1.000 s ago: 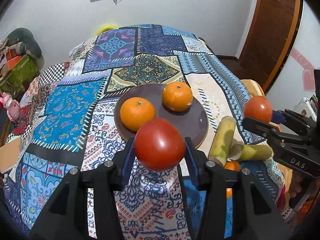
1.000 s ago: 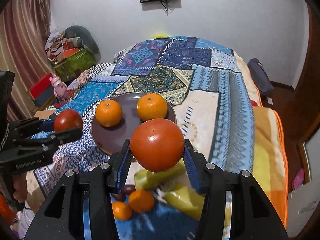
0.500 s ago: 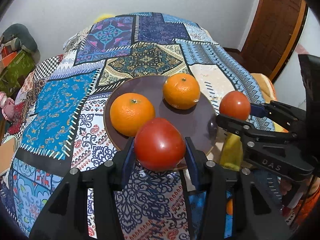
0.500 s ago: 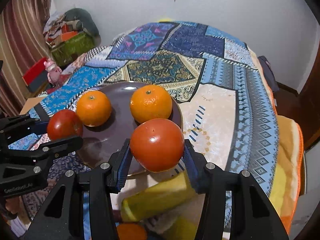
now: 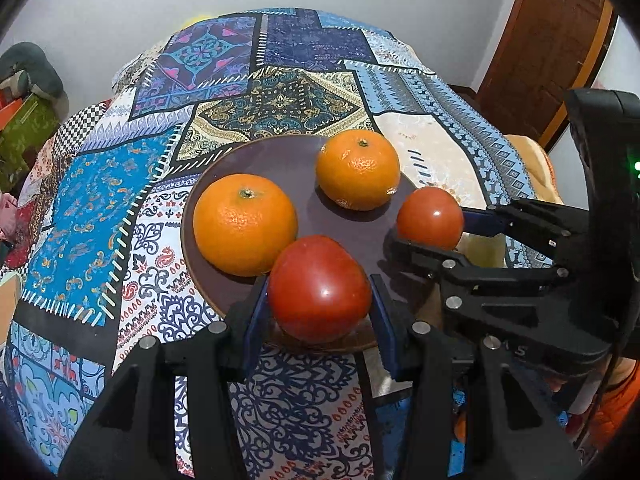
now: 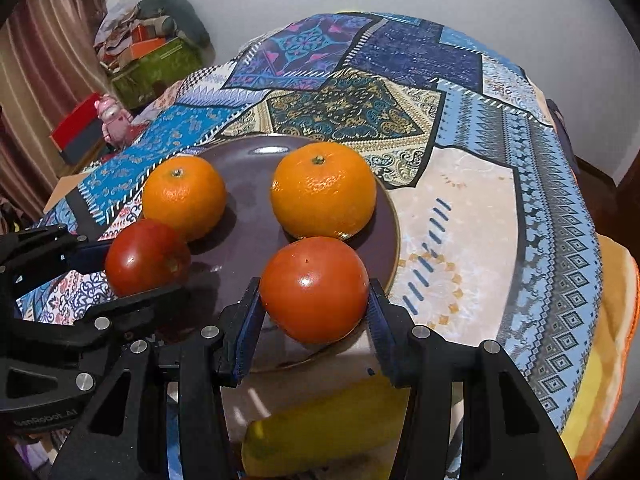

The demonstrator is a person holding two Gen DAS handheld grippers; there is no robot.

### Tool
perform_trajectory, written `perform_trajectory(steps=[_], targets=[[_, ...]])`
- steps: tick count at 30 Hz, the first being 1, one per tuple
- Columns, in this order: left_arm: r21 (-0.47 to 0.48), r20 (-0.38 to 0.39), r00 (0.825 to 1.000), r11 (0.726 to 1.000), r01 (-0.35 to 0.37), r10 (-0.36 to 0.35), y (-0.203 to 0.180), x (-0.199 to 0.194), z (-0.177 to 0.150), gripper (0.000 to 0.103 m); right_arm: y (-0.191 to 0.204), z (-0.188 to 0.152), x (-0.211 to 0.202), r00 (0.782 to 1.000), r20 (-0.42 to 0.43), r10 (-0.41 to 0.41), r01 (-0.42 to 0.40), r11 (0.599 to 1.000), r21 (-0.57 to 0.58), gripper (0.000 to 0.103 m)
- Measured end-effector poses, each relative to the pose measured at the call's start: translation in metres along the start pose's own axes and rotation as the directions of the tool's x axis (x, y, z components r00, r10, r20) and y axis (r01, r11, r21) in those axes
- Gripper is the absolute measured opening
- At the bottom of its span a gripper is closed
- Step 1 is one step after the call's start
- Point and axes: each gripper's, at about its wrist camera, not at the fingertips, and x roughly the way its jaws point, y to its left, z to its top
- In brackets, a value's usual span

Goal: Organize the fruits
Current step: 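Carry both tomatoes onto the purple plate and open both tools, then grasp a yellow-green cucumber with the right tool while the left tool grasps the other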

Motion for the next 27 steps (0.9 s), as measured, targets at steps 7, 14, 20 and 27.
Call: perform_trajectory(steps=[7, 14, 20, 27], targets=[[-0.015, -0.016, 1.000, 1.000, -0.016, 0.016, 0.002, 0.005, -0.002, 0.048, -0.002, 0.001, 0.003, 1.000, -0.005, 0.008, -0.008, 1.000, 0.004, 0.049], [-0.014, 0.025, 0.999, 1.000, -0.022, 0.023, 0.000, -0.010, 0.000, 0.048, 0.000, 0.006, -0.013, 0.999, 0.037, 0.006, -0.006, 1.000, -0.003, 0.049], [-0.008, 0.040, 0.999, 1.000, -0.020, 0.020, -0.005, -0.028, -0.005, 0.048, -0.005, -0.001, -0.040, 0.997, 0.074, -0.013, 0.013, 1.000, 0.009, 0.049], [0.013, 0.046, 0.999, 1.000, -0.013, 0.012, -0.016, -0.046, -0.017, 0.048, -0.021, -0.021, -0.073, 0.994, 0.099, -0.054, 0.050, 0.998, 0.035, 0.053]])
